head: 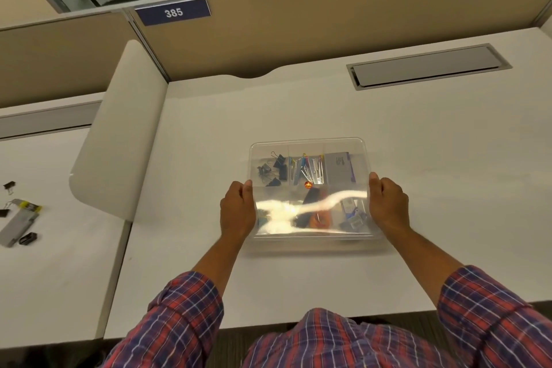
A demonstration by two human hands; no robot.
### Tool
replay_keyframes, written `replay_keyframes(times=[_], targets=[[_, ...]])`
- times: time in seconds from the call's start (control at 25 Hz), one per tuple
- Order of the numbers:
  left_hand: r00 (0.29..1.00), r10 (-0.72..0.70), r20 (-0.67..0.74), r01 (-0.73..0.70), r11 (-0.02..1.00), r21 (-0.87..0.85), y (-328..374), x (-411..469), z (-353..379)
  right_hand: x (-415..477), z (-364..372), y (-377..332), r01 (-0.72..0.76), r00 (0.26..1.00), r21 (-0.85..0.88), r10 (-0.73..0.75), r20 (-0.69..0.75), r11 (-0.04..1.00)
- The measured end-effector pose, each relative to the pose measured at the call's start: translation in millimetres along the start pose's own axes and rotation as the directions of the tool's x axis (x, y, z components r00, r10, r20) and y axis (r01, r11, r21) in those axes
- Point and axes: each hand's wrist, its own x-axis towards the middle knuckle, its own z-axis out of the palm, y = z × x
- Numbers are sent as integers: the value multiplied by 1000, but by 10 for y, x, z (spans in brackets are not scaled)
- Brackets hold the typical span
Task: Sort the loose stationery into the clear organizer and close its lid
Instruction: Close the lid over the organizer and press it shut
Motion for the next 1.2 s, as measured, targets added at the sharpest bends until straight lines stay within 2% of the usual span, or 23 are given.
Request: replay_keyframes(times=[0.12, 0.2, 0.32, 0.48, 0.64, 0.72, 0.8, 0.92, 1.04, 1.2], targets=[[1000, 18, 0, -18, 1000, -22, 14, 9, -13, -181, 29, -18, -91, 995, -99, 95, 32, 991], [994, 107, 28, -106, 994, -9, 25, 7, -15, -311, 66, -3, -60, 997, -148, 67, 40, 987], [969, 224, 101, -239, 957, 164, -21, 35, 18, -392, 78, -2, 10, 1000, -220, -12, -7, 976], [970, 212, 123, -236, 942, 237, -38, 61, 48, -416, 82, -42, 46, 995, -333, -72, -65, 942], [958, 208, 195, -255, 931, 261, 7, 47, 39, -425, 80, -21, 58, 997, -403, -76, -29, 913], [948, 244, 205, -306, 879, 366, 31, 46, 28, -394, 56, -21, 118, 992, -453, -125, 15, 884], [917, 326, 230, -398, 782, 479, 84, 114, 9, -312, 43, -59, 281, 958, -449, -276, 77, 848], [902, 281, 327, -415, 776, 475, 165, 245, 55, -123, 28, -116, 465, 885, -474, -407, 226, 748], [910, 270, 314, -392, 804, 447, 146, 270, 115, -40, 58, -96, 480, 877, -493, -407, 254, 725], [911, 294, 290, -402, 790, 464, 82, 269, 156, -27, 86, -15, 457, 889, -498, -384, 248, 737]])
